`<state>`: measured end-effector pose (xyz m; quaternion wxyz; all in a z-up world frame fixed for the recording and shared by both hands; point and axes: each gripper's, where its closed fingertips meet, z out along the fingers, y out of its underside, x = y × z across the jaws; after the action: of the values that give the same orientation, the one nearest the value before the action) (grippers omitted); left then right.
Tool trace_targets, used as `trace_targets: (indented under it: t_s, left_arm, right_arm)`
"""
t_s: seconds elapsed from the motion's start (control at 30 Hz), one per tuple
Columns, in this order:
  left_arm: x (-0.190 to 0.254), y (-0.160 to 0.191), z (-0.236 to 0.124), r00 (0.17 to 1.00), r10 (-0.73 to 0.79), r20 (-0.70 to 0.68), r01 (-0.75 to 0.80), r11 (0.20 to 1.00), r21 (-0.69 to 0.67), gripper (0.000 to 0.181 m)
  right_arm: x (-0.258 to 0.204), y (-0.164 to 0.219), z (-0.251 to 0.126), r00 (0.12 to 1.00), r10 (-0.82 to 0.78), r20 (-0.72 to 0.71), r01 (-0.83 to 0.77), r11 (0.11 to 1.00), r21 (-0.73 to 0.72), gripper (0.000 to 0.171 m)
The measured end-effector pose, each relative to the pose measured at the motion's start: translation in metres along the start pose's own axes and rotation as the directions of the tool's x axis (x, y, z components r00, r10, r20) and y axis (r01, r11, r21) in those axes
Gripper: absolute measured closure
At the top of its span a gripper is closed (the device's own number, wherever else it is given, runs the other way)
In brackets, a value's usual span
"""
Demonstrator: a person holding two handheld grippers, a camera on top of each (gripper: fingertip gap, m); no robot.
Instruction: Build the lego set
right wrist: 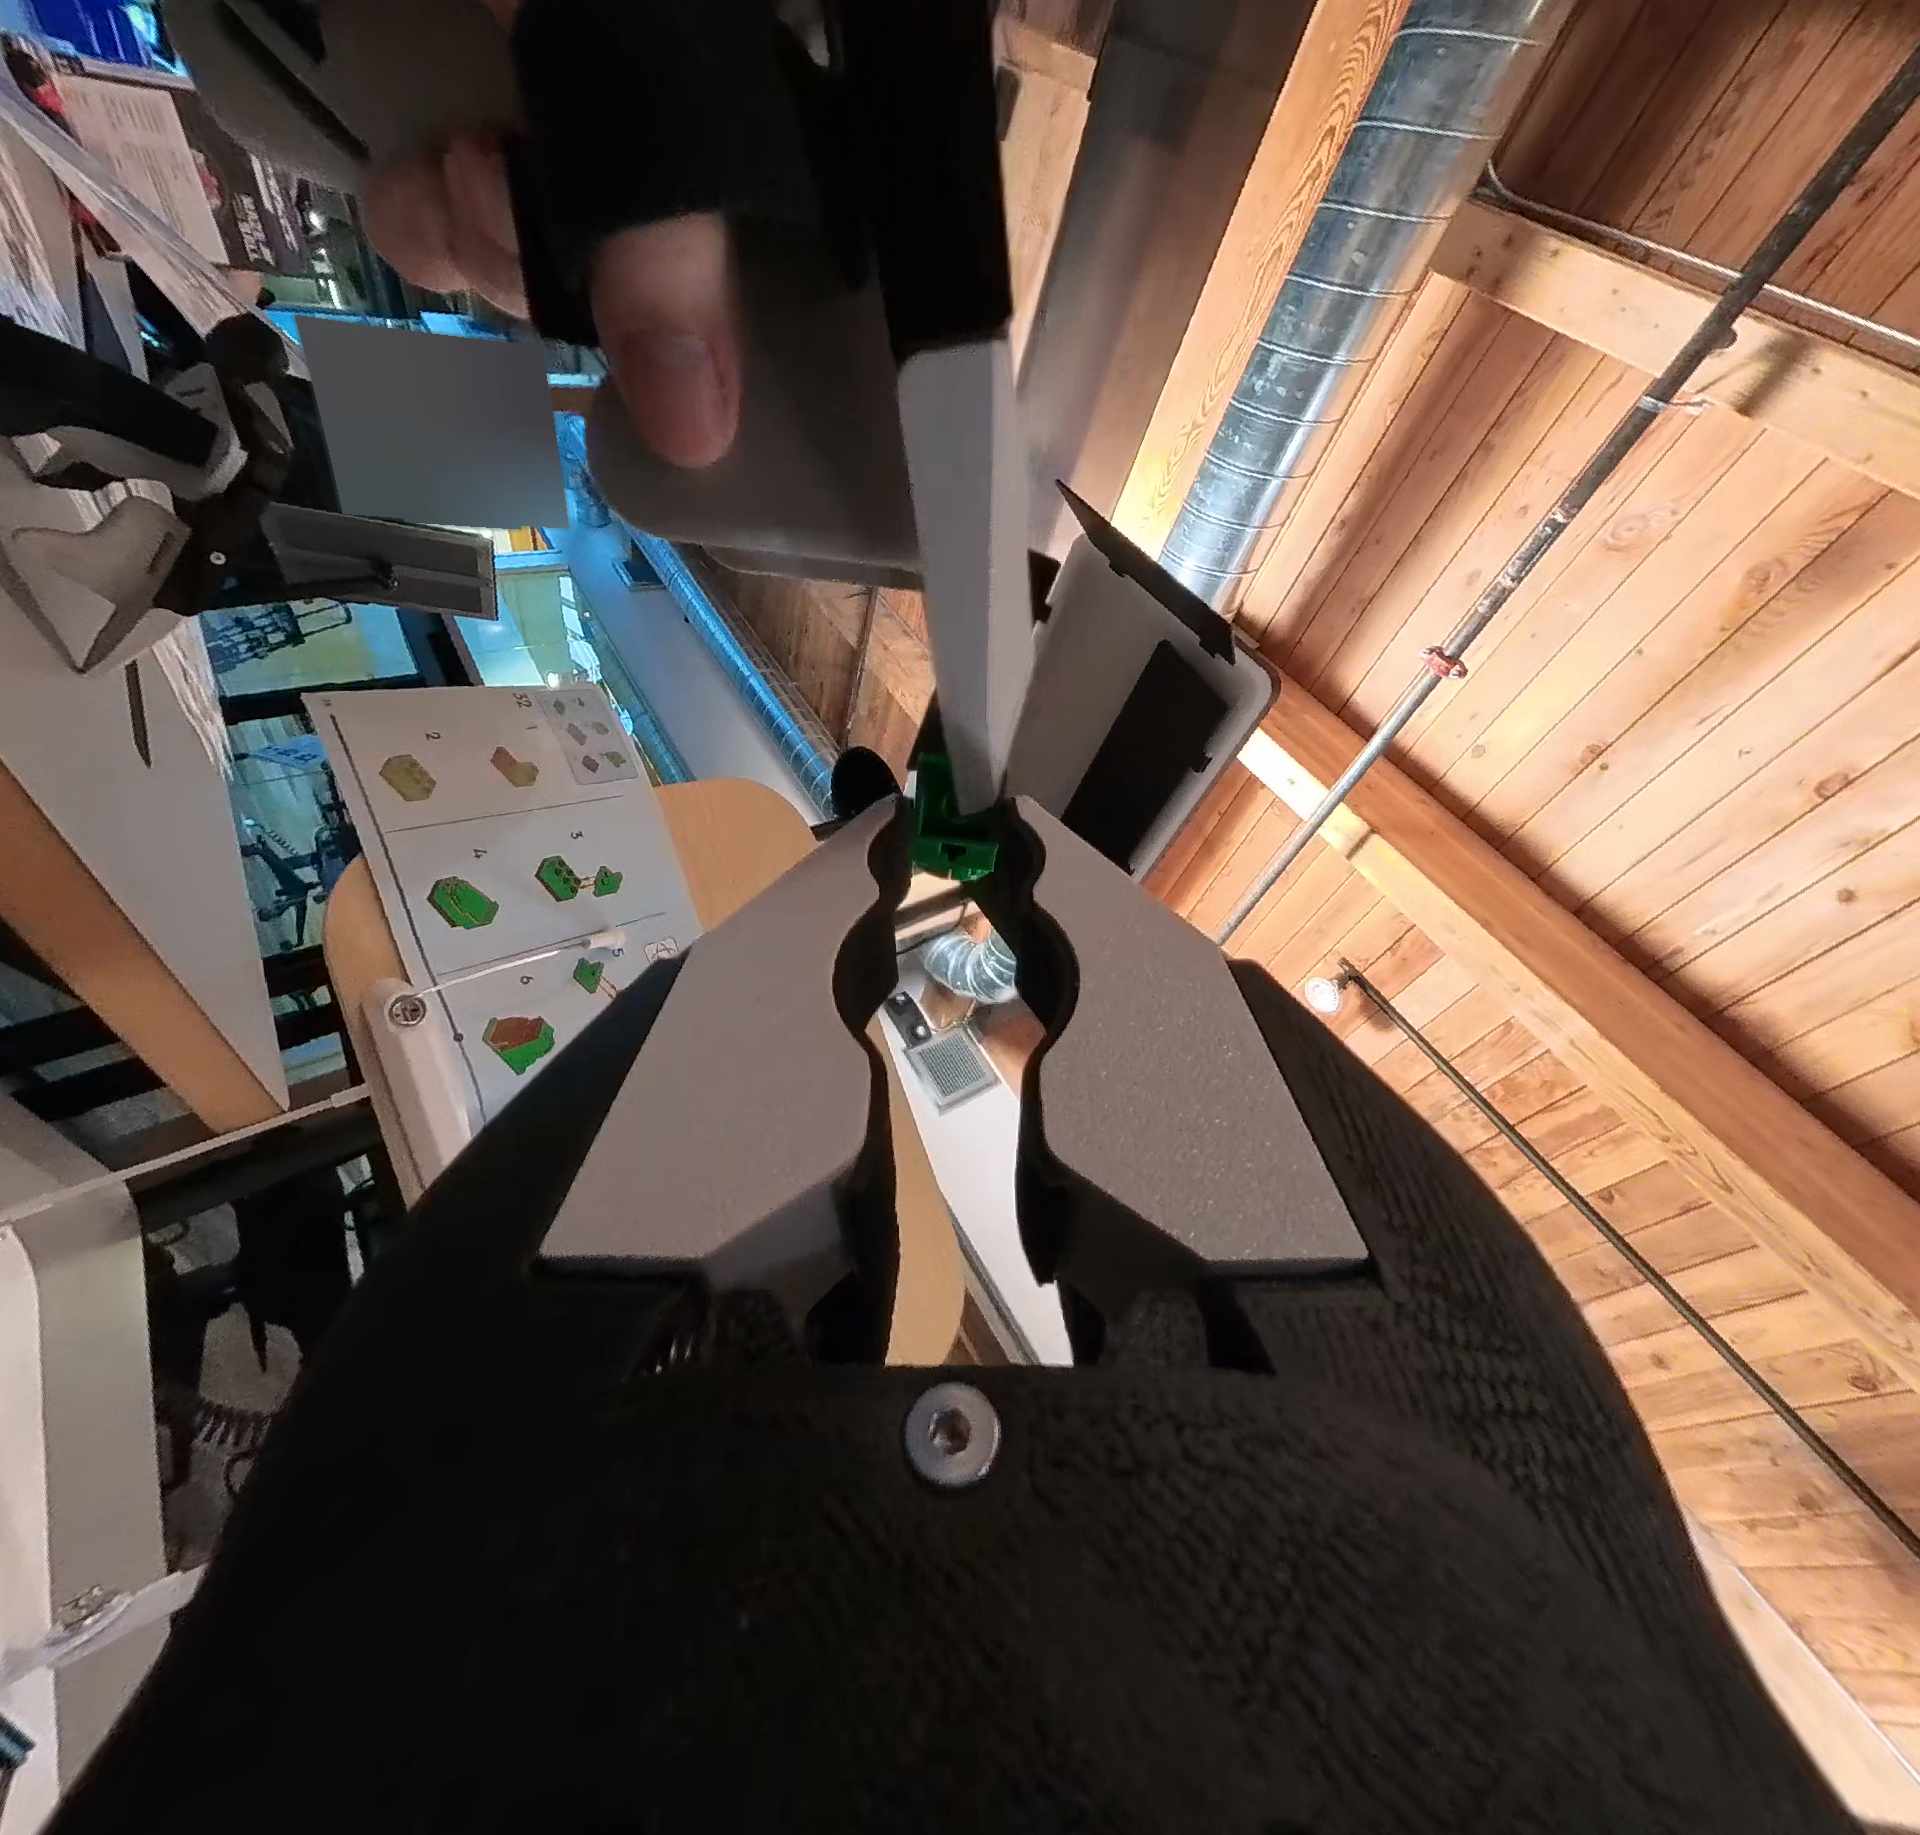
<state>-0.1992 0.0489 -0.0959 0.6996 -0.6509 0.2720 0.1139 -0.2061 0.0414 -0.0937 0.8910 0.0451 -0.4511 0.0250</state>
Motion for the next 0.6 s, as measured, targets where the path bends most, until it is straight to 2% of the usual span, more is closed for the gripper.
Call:
trace_targets:
  t_s: [0.17,0.23,0.47,0.6]
  left_arm:
    - [0.003,0.005,0.002,1.0,0.021,-0.014,-0.022,0.999,-0.032,0.142]
    - [-0.001,0.006,0.0,1.0,0.031,0.006,-0.031,0.999,-0.033,0.151]
    - [-0.001,0.004,-0.003,0.997,0.074,0.01,-0.074,0.997,-0.012,0.152]
    - [-0.004,0.0,-0.008,0.995,0.097,0.018,-0.098,0.994,0.049,0.152]
  right_arm:
    - [-0.005,-0.011,0.002,1.0,-0.017,0.012,0.017,0.999,0.03,0.157]
    - [-0.005,-0.013,0.001,1.0,-0.018,0.014,0.018,0.999,0.042,0.157]
    - [-0.004,-0.016,0.001,1.0,-0.024,0.012,0.023,0.998,0.051,0.157]
    - [0.004,-0.012,-0.001,0.998,0.07,-0.009,-0.069,0.996,0.058,0.145]
